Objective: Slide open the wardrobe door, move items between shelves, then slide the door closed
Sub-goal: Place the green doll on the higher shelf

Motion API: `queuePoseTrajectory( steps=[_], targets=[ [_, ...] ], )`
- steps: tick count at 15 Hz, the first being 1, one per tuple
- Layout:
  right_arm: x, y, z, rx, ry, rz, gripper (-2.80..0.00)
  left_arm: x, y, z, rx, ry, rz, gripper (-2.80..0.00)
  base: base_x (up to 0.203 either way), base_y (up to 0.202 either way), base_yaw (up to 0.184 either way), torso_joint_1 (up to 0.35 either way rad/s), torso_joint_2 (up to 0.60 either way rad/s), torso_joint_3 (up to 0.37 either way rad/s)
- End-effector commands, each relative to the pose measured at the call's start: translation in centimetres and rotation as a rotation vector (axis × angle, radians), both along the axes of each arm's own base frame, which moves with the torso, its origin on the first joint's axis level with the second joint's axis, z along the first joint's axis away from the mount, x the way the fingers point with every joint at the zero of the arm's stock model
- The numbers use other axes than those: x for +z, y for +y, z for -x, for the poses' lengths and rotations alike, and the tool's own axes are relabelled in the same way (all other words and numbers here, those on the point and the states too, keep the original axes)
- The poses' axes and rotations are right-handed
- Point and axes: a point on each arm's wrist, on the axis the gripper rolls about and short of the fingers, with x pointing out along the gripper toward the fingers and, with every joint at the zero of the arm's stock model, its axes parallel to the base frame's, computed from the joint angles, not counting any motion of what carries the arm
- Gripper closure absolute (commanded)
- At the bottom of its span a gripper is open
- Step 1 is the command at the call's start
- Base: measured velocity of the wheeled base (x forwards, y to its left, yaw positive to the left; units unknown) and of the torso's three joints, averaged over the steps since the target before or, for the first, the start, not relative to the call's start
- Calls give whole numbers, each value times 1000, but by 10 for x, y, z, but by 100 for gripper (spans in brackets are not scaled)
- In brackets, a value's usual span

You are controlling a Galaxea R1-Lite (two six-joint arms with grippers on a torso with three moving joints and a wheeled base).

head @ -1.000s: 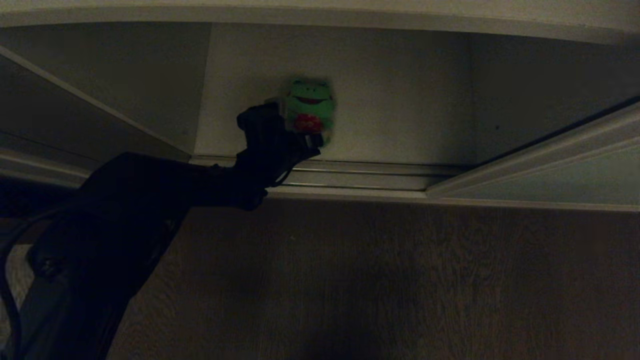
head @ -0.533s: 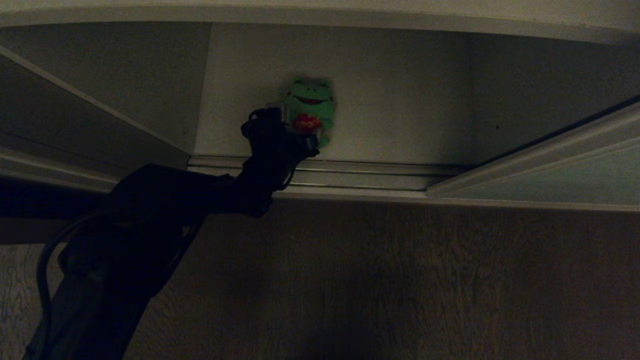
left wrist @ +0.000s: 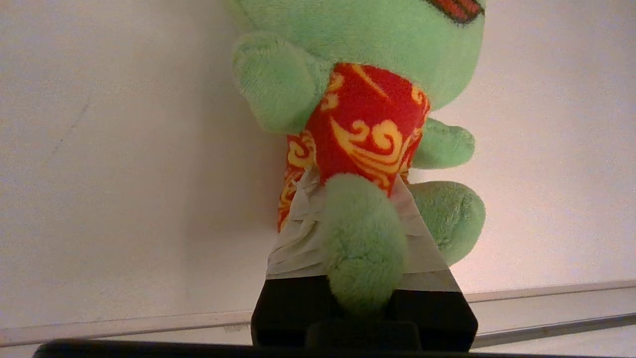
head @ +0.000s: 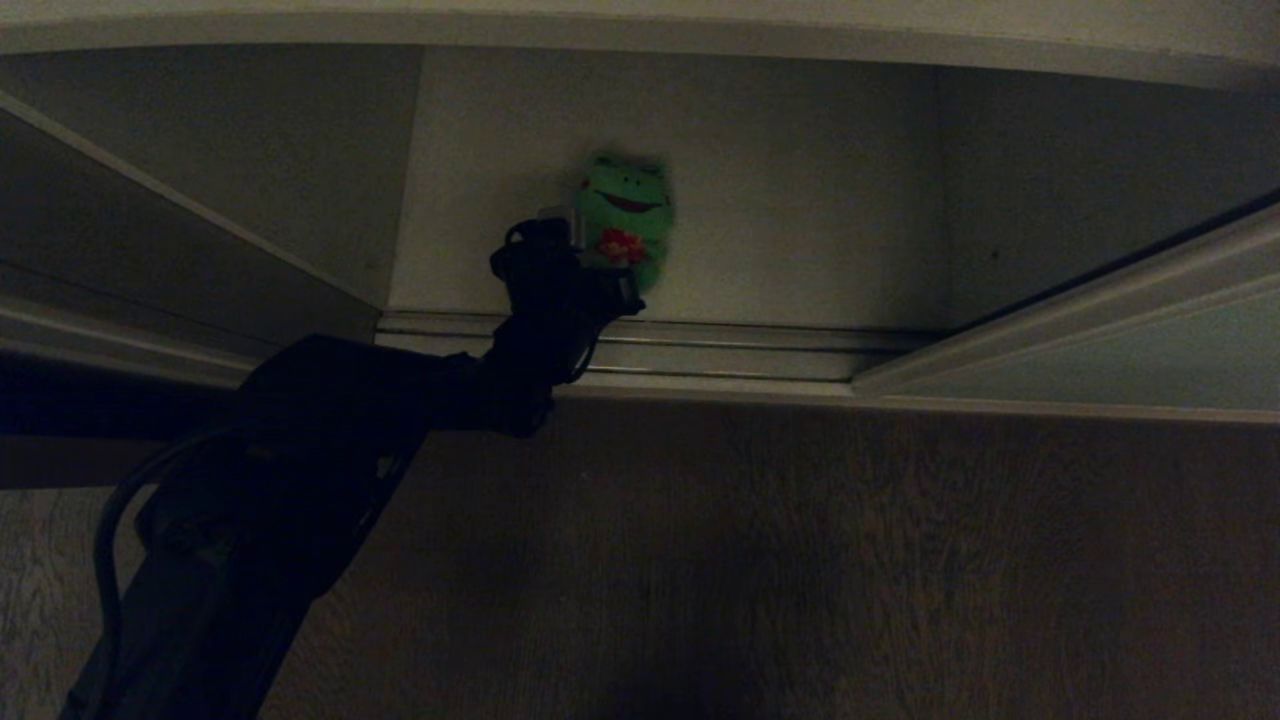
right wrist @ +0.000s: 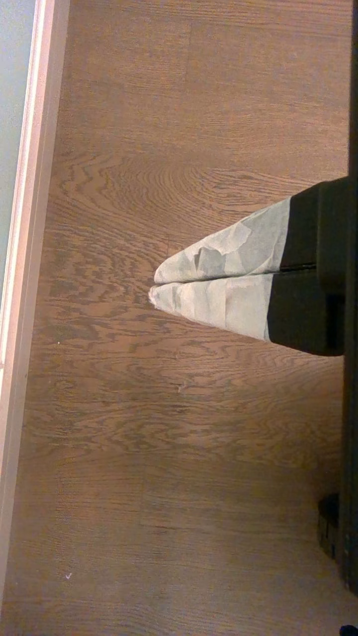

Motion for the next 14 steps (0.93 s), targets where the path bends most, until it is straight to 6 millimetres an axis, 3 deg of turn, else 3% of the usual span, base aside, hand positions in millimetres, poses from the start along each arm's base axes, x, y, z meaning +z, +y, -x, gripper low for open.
queuePoseTrajectory(
  steps=[1, 4, 8, 10, 14],
  targets=[
    [0, 0, 0, 1, -3, 0, 0, 3, -1, 2, -2, -9, 3, 0, 0, 0, 0, 0, 0, 0],
    [0, 0, 0, 1, -3, 0, 0, 27, 3, 11, -2, -40, 21, 0, 0, 0, 0, 0, 0, 0],
    [0, 0, 0, 1, -3, 0, 0, 79, 21, 51, 3, 27, -9, 0, 0, 0, 0, 0, 0, 0],
    [0, 0, 0, 1, -3, 0, 0, 87, 33, 78, 3, 122, -52, 0, 0, 0, 0, 0, 0, 0],
    [0, 0, 0, 1, -3, 0, 0, 107, 69, 157, 1, 277, -117, 0, 0, 0, 0, 0, 0, 0]
  ],
)
